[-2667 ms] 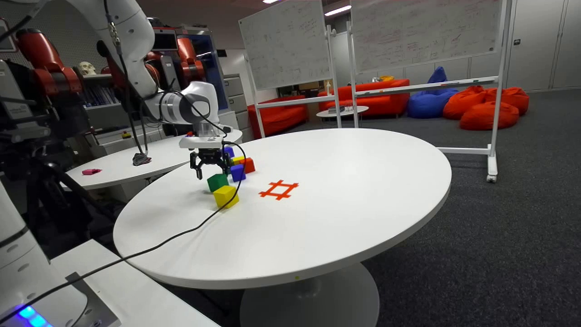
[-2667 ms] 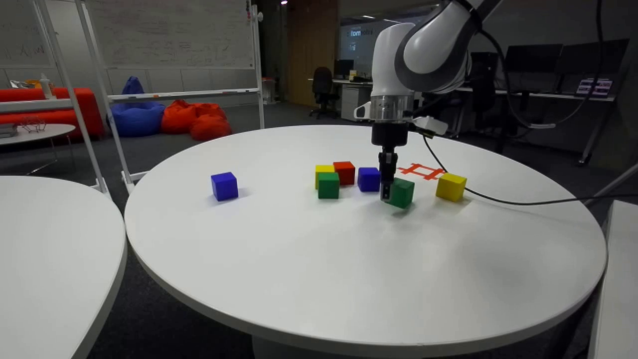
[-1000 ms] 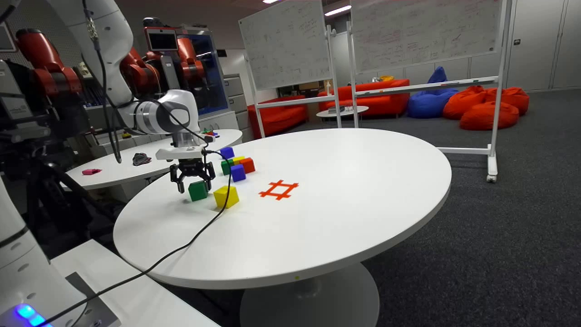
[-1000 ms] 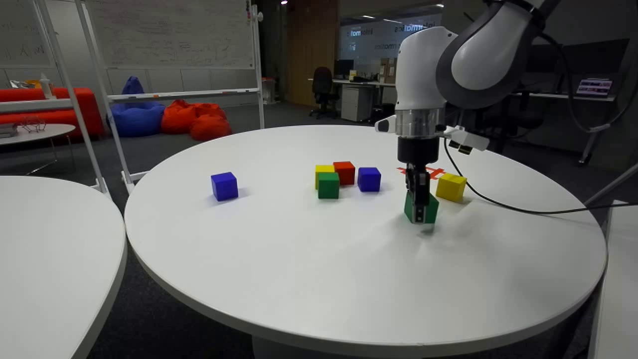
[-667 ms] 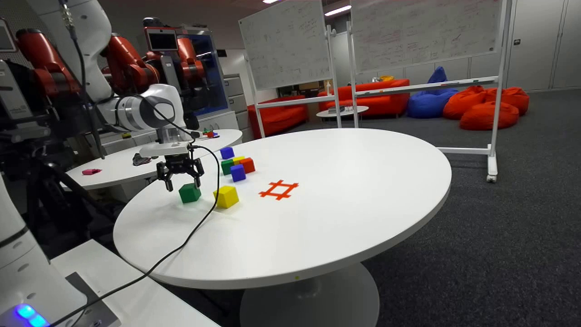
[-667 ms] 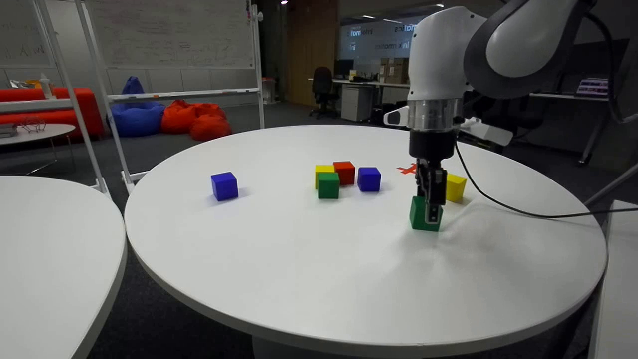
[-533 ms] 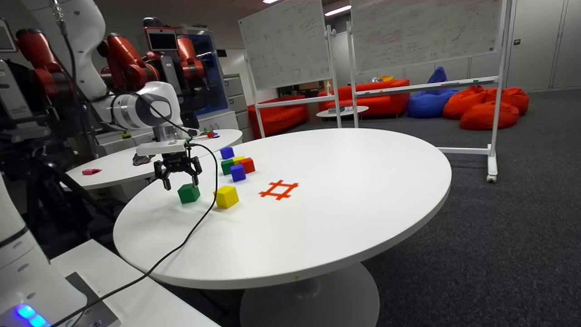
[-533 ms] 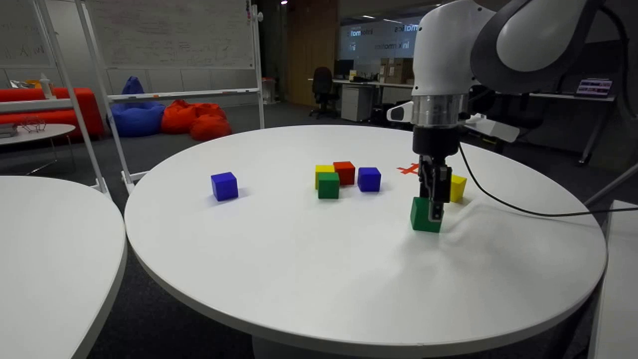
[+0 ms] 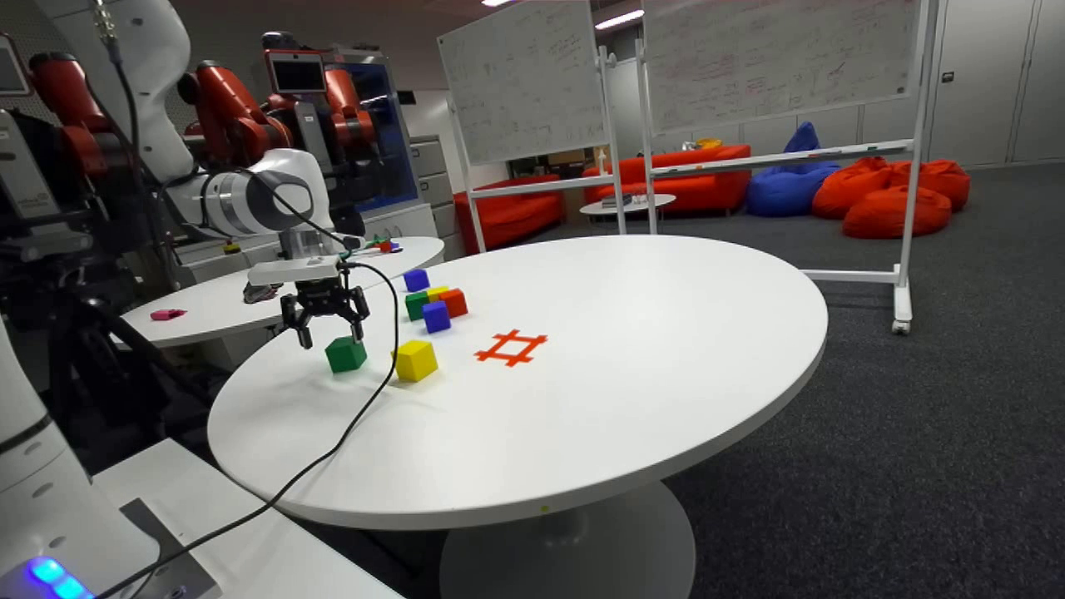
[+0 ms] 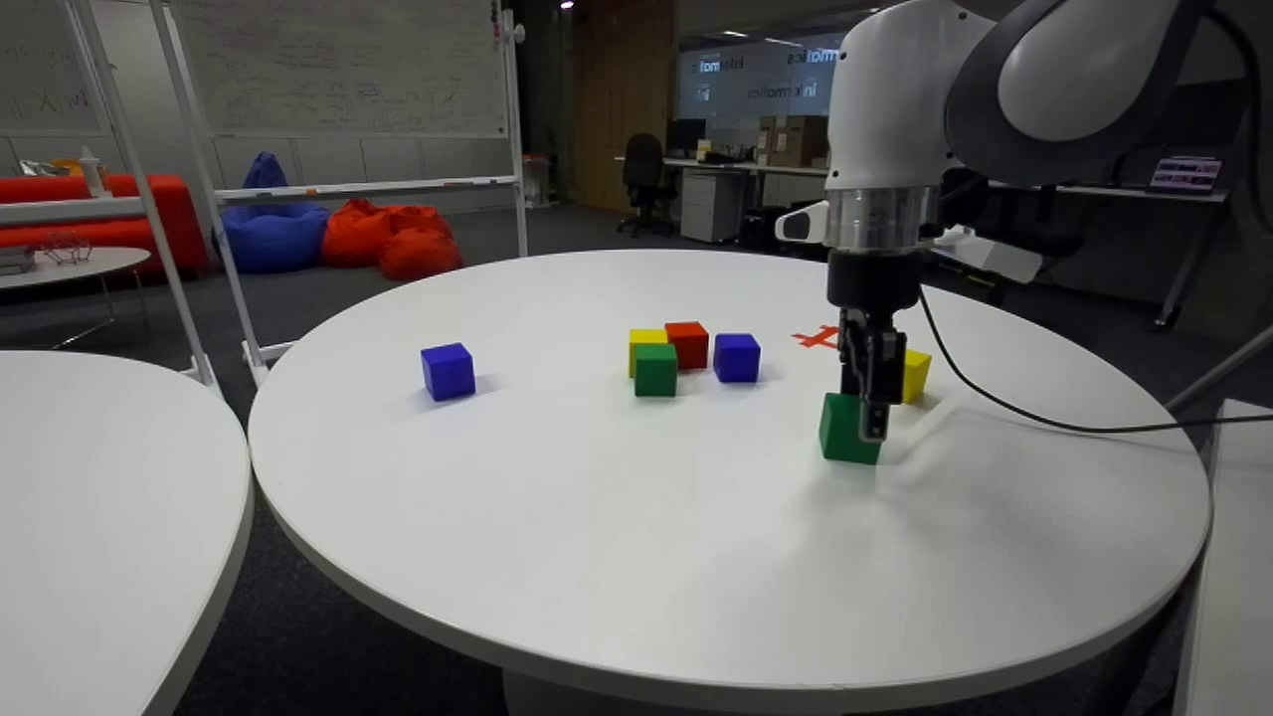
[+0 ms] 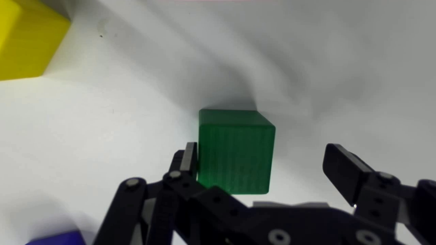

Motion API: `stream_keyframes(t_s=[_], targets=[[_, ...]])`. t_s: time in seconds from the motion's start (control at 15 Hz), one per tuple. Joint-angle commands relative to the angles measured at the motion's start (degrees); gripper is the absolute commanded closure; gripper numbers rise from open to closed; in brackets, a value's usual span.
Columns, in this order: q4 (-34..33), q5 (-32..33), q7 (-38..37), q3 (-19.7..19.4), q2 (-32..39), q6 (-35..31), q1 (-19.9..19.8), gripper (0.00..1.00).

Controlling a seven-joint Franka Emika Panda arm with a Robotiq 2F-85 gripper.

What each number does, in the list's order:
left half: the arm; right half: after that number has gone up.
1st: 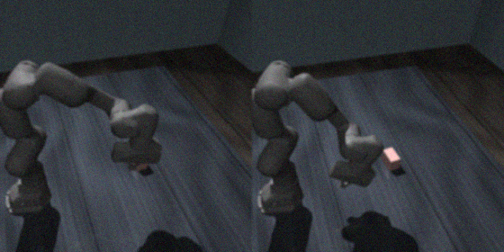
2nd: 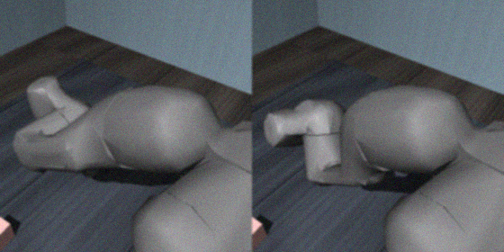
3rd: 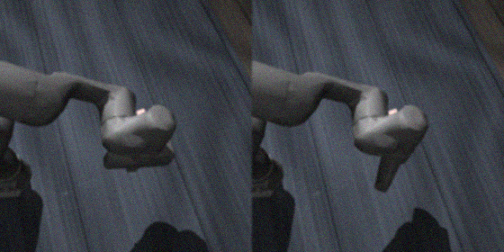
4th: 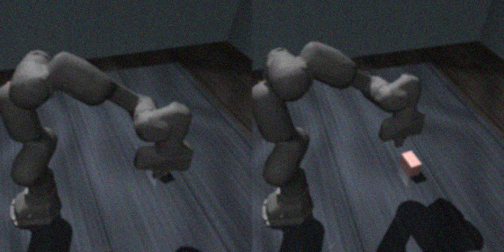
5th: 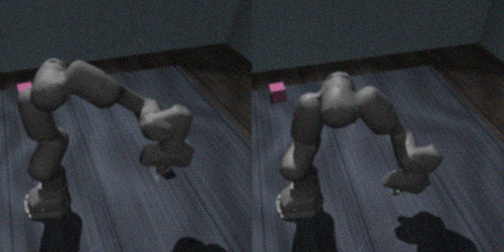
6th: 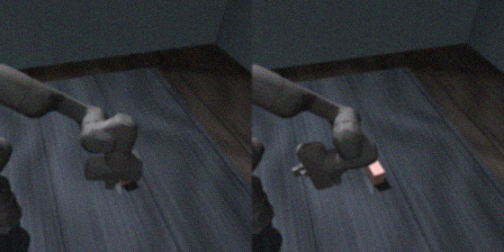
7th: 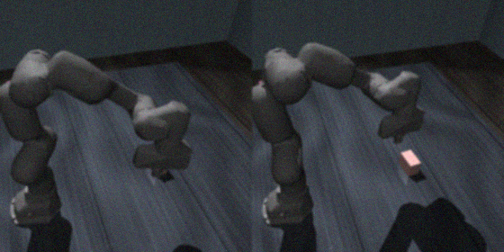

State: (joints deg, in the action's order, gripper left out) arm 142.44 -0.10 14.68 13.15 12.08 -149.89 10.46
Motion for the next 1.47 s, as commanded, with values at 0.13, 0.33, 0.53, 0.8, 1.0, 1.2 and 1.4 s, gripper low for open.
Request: stream_keyframes(t_s=[0.13,0.33,0.53,0.8,1.0,1.2,1.4], targets=[[0.84,-1.4,-1.58,0.28,-1.01,-2.93,-0.62,0.0],[2.95,-7.05,0.06,1.46,-3.49,-8.1,-2.22,0.0],[5.19,-11.89,0.35,2.63,-7.15,-12.57,-2.88,0.0],[9.3,-20.26,3.17,3.56,-14.39,-16.55,-2.79,0.0],[12.83,-30.15,8.5,2.98,-19.89,-19.26,-0.86,0.0],[8.7,-26.51,6.37,2.5,-15.8,-17.04,-1.28,0.0],[8.58,-26.5,6.37,2.5,-15.08,-17.05,-1.28,0.0]])
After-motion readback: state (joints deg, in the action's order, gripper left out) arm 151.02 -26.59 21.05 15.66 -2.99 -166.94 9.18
